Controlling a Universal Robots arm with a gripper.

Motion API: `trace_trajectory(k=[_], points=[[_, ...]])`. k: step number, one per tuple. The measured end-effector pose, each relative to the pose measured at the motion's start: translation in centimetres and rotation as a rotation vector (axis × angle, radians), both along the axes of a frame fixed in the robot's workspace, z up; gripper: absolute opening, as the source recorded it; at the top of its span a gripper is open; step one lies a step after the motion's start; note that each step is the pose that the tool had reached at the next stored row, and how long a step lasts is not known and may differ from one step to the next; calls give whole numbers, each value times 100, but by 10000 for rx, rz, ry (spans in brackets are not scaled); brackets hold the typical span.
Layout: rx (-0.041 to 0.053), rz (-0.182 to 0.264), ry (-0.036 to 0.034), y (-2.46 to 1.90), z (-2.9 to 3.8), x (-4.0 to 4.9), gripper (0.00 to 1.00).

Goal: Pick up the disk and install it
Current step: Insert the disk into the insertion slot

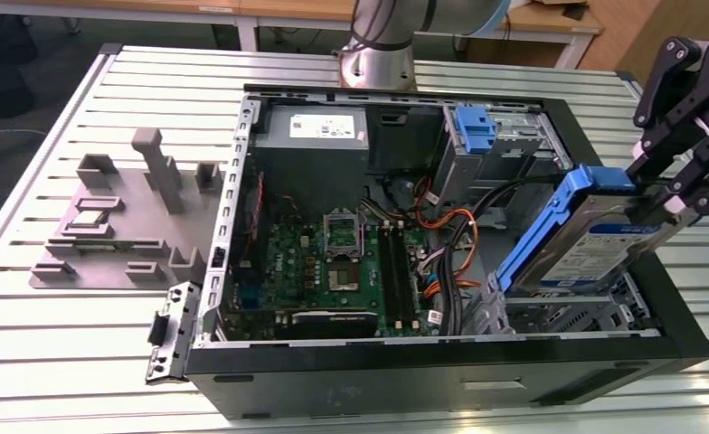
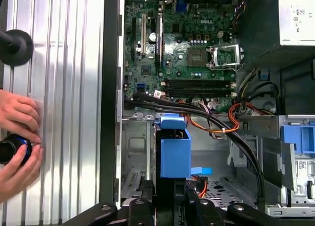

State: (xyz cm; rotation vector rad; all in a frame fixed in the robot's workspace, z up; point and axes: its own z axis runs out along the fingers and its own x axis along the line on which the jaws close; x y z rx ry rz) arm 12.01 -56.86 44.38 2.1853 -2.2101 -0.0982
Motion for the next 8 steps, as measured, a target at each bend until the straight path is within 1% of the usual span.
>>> trace_trajectory(k=[8], points=[[1,0,-3,-6,-144,0,35]])
